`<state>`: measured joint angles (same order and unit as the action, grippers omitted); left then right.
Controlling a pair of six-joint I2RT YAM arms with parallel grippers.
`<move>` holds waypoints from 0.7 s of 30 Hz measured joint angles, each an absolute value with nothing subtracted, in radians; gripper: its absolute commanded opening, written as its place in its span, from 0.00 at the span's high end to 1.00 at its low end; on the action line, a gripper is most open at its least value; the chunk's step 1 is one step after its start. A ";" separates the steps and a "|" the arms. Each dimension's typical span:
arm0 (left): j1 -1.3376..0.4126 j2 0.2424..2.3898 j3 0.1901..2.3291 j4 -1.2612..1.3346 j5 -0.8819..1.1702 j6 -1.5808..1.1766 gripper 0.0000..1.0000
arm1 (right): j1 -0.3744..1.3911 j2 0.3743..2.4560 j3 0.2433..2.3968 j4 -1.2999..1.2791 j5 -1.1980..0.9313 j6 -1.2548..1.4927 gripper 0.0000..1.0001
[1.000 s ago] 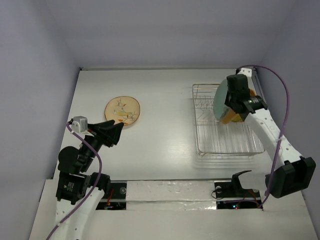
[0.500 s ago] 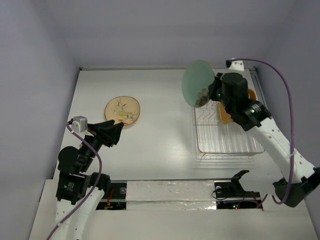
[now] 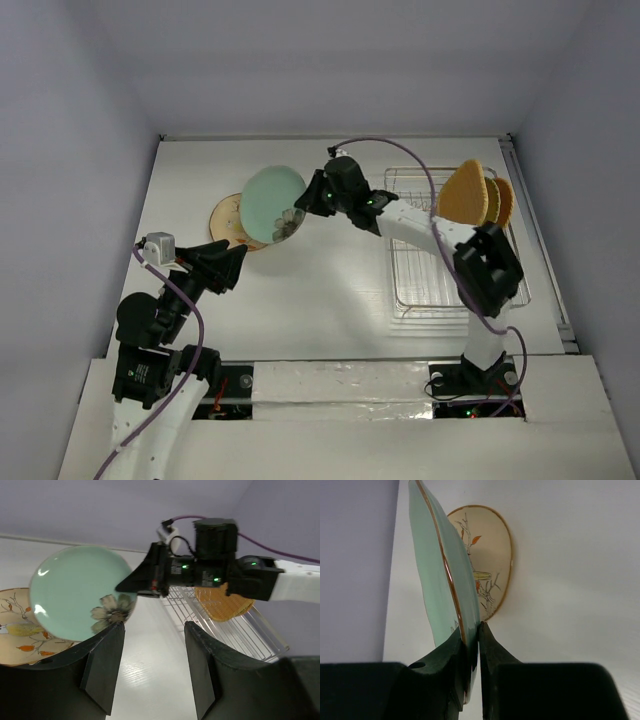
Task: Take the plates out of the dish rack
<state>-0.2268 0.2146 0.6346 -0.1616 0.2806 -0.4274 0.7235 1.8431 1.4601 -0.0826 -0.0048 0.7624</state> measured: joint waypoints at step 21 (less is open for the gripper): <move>-0.227 0.215 0.635 -0.162 0.281 -0.427 0.52 | 0.786 2.260 1.684 0.039 -0.098 1.037 0.73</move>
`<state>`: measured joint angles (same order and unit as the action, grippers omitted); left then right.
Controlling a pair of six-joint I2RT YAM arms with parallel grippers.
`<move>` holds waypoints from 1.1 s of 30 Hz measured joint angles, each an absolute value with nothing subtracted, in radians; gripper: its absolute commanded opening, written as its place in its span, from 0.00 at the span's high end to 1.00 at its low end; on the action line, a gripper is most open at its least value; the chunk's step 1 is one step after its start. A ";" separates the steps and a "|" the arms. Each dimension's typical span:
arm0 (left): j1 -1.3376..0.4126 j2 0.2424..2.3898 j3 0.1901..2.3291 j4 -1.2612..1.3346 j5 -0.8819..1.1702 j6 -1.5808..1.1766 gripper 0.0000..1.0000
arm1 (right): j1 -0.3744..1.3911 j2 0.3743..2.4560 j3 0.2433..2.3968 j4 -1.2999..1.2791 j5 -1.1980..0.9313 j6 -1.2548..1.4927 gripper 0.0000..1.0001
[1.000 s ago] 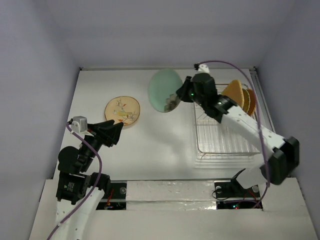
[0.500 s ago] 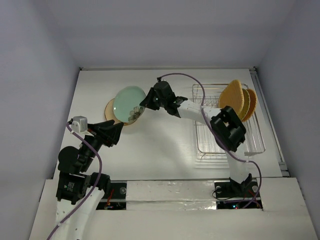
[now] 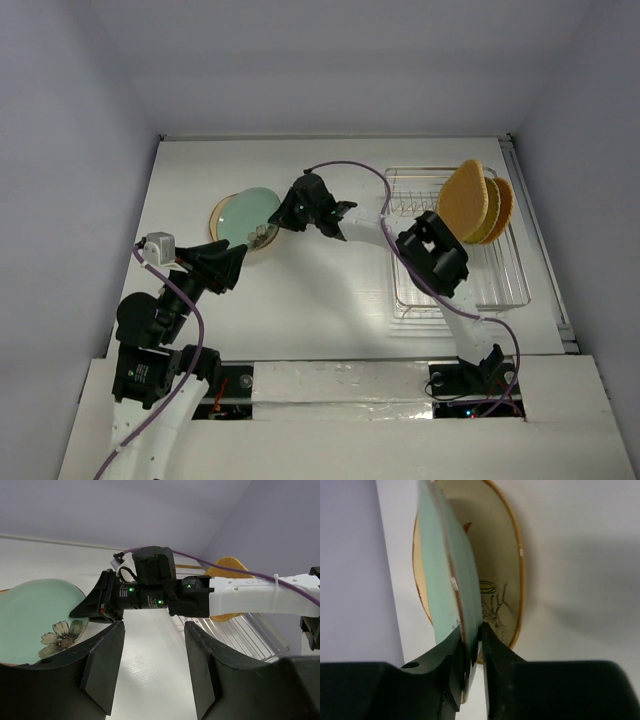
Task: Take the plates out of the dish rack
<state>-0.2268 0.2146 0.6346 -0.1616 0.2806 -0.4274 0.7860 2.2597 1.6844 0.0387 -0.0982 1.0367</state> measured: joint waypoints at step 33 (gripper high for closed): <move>-0.227 0.212 0.635 -0.162 0.281 -0.427 0.52 | 0.839 1.858 1.559 -0.382 0.281 0.612 0.99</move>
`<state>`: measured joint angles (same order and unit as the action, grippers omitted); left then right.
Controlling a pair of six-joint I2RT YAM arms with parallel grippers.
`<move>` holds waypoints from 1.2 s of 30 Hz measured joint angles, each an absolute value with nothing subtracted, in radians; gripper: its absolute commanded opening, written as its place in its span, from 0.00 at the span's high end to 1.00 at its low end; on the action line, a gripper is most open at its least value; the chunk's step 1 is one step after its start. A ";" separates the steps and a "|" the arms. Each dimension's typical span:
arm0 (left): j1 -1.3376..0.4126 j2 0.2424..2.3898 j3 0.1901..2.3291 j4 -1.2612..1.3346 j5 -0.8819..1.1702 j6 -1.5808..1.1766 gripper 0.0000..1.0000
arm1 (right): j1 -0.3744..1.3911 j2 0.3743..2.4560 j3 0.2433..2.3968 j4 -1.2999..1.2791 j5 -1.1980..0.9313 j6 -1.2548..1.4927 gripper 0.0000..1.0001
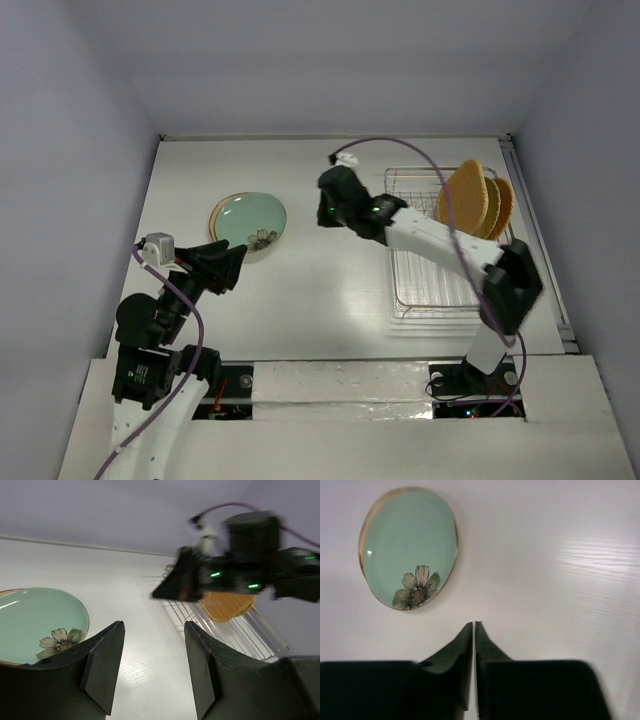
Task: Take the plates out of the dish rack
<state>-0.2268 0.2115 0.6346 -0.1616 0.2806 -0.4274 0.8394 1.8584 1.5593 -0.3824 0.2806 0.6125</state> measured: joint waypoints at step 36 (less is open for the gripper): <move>-0.227 0.202 0.634 -0.162 0.281 -0.427 0.53 | 0.164 1.165 0.894 -0.305 0.598 0.432 0.62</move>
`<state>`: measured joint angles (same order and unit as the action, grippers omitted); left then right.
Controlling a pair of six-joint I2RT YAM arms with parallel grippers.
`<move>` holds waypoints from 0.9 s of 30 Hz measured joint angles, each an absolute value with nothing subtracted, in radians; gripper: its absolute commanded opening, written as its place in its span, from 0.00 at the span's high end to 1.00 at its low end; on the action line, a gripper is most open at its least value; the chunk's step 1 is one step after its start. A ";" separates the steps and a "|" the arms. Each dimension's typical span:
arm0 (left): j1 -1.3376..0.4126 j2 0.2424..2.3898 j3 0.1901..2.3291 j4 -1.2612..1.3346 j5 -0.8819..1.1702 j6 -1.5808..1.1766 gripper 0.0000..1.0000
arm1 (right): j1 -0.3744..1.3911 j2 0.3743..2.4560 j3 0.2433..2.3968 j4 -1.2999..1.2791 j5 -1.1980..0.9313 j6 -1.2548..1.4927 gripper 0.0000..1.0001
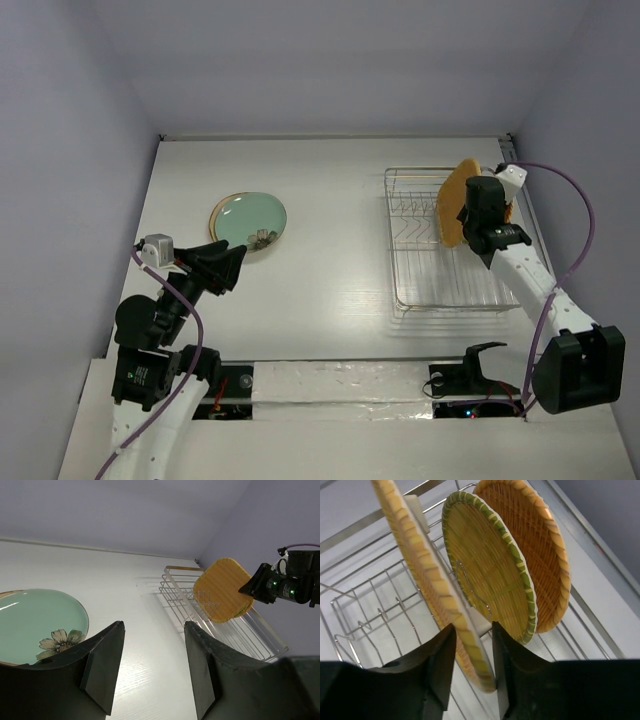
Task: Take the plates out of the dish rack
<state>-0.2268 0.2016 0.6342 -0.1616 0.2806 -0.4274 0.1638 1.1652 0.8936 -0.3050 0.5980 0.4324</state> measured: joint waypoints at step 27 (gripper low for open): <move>-0.227 0.202 0.634 -0.162 0.281 -0.427 0.53 | 0.161 1.019 1.160 -0.474 0.555 0.275 1.00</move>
<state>-0.2268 0.2020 0.6342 -0.1616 0.2806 -0.4274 0.1608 1.0187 1.1599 -0.4736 0.5549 0.2752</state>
